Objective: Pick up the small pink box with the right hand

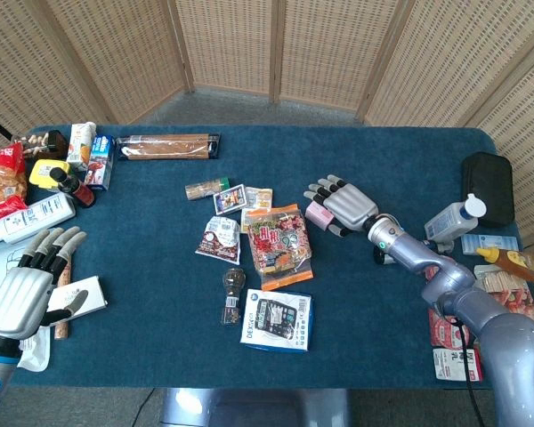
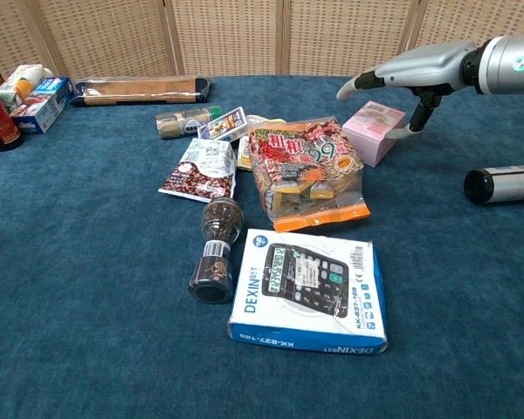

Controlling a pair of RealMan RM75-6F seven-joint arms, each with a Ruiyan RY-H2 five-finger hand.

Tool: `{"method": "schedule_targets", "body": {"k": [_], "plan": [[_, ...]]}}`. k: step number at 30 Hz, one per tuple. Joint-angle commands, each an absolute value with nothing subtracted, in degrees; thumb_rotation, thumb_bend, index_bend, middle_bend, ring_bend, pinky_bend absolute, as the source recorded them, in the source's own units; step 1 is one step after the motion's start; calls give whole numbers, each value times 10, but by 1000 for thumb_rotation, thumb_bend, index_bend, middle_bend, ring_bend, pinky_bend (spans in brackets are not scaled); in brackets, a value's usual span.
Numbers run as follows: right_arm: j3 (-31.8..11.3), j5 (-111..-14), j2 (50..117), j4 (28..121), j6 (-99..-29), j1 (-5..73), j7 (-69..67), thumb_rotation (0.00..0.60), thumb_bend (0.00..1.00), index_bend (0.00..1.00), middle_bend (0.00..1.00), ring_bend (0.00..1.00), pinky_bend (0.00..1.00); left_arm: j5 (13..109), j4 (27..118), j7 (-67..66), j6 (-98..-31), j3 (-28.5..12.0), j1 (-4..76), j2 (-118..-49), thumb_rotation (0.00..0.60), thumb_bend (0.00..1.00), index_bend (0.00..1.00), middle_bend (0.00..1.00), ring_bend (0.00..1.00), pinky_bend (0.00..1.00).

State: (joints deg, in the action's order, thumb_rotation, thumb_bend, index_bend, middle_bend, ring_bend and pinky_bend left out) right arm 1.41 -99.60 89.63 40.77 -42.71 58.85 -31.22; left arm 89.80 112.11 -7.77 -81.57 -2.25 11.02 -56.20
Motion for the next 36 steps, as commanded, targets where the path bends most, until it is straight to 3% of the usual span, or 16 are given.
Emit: {"method": "schedule_targets", "body": {"k": [1, 11, 19, 21, 22, 24, 28, 32, 36], "plan": [[35, -1007, 913, 378, -412, 604, -325, 600, 386, 0, 0, 0, 0, 898, 1124, -79, -815, -22, 110, -562, 600, 358, 0, 0, 0, 0], [82, -1020, 946, 313, -354, 633, -349, 600, 385, 0, 0, 0, 0, 901, 1130, -77, -822, -18, 103, -558, 600, 356, 0, 0, 0, 0], [96, -1016, 964, 289, -364, 631, -366, 600, 389, 0, 7, 0, 0, 904, 1133, -75, -816, -20, 108, -557, 600, 353, 0, 0, 0, 0], [97, -1015, 969, 283, -377, 626, -365, 600, 391, 61, 99, 16, 0, 906, 1133, -74, -818, -21, 108, -557, 600, 352, 0, 0, 0, 0], [98, -1014, 970, 283, -381, 624, -367, 600, 396, 133, 193, 63, 22, 907, 1133, -73, -818, -22, 108, -558, 600, 351, 0, 0, 0, 0], [98, -1012, 974, 277, -394, 619, -368, 600, 411, 287, 396, 229, 157, 909, 1132, -71, -819, -21, 108, -559, 600, 348, 0, 0, 0, 0], [95, -1007, 975, 271, -420, 612, -374, 600, 423, 439, 619, 451, 423, 910, 1130, -68, -820, -21, 107, -558, 600, 345, 0, 0, 0, 0], [86, -997, 964, 278, -444, 604, -374, 600, 422, 490, 681, 546, 510, 911, 1128, -63, -822, -21, 106, -558, 600, 344, 0, 0, 0, 0], [72, -980, 942, 305, -468, 592, -365, 600, 421, 493, 681, 567, 532, 910, 1124, -58, -819, -21, 108, -560, 600, 344, 0, 0, 0, 0]]}}
